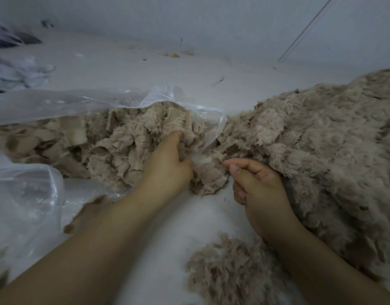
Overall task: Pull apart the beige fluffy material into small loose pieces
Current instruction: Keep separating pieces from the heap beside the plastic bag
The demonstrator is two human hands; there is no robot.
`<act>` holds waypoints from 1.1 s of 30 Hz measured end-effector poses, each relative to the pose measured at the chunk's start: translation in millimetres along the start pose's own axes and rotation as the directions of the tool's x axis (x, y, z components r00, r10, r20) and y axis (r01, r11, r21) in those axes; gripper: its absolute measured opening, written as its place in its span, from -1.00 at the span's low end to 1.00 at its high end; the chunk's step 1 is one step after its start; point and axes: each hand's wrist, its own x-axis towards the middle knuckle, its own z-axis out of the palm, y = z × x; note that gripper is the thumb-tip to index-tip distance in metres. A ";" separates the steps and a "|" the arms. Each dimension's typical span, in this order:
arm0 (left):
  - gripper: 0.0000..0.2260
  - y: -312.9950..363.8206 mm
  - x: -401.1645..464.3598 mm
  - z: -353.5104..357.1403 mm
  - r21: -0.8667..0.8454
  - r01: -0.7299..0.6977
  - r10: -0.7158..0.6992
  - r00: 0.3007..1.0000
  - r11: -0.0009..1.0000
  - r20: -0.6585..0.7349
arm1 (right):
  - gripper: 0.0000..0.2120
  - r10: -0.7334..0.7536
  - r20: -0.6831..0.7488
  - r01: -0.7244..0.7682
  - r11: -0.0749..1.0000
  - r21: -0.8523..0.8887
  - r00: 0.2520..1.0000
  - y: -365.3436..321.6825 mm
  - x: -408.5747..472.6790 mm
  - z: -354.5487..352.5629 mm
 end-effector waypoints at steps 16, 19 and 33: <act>-0.72 11.0 -12.8 0.3 0.305 -0.261 0.160 0.934 0.916 0.318 | -0.72 0.002 0.003 -0.002 1.000 0.000 1.000 2.8 0.9 -1.0; -0.70 12.0 -18.3 6.3 0.297 -0.330 0.209 0.904 0.896 0.374 | -0.82 -0.017 0.020 0.017 1.000 0.006 1.000 4.8 1.7 -2.3; -0.68 24.9 -25.2 11.7 -0.699 0.259 -0.055 0.952 0.666 0.300 | -0.92 -0.020 0.134 0.035 0.993 -0.115 0.991 -2.6 -0.5 0.9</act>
